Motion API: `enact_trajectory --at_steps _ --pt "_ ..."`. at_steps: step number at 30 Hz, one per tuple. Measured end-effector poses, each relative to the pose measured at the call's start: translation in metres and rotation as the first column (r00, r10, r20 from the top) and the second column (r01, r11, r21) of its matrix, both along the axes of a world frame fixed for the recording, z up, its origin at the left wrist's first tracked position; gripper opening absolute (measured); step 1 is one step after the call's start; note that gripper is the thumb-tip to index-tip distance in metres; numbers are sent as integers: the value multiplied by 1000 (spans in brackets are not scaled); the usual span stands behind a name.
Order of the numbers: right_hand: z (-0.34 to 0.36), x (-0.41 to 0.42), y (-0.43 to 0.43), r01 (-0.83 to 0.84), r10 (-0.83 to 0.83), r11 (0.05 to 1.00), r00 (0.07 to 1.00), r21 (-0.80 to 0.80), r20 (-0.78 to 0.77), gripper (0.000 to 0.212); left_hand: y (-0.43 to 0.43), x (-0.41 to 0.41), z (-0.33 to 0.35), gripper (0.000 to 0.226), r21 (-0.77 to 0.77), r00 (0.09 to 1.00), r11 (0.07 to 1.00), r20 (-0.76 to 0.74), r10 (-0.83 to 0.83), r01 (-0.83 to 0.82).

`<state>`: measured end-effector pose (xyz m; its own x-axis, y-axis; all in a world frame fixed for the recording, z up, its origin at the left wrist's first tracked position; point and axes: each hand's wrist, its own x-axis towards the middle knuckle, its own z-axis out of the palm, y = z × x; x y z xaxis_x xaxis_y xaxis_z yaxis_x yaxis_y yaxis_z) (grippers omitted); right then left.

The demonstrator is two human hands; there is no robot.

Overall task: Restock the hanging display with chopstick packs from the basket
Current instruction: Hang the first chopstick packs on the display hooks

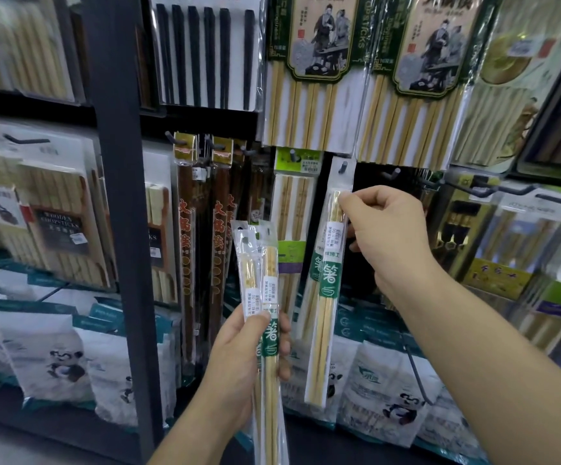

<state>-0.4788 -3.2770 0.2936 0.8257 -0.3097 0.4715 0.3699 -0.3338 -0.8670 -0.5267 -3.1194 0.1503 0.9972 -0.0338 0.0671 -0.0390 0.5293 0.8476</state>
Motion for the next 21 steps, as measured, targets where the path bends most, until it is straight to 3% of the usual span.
enact_trajectory --at_steps 7,9,12,15,21 --pt "-22 -4 -5 116 -110 982 993 -147 46 25 0 -1 1 18 -21 998 999 46 -31 32" --pt "-31 -8 -2 20 -21 985 1000 -170 -4 27 0 -2 1 22 -46 996 997 63 -55 58" --pt "-43 -15 9 -210 169 955 965 -207 -199 19 0 -1 1 24 -59 990 992 92 -103 109" --pt "-54 -17 18 -311 237 922 924 -231 -300 26 -3 -1 -2 22 -29 988 991 87 -129 132" --pt "-43 -21 17 -209 190 936 977 -284 -95 37 -2 5 -6 27 21 998 999 47 -37 36"
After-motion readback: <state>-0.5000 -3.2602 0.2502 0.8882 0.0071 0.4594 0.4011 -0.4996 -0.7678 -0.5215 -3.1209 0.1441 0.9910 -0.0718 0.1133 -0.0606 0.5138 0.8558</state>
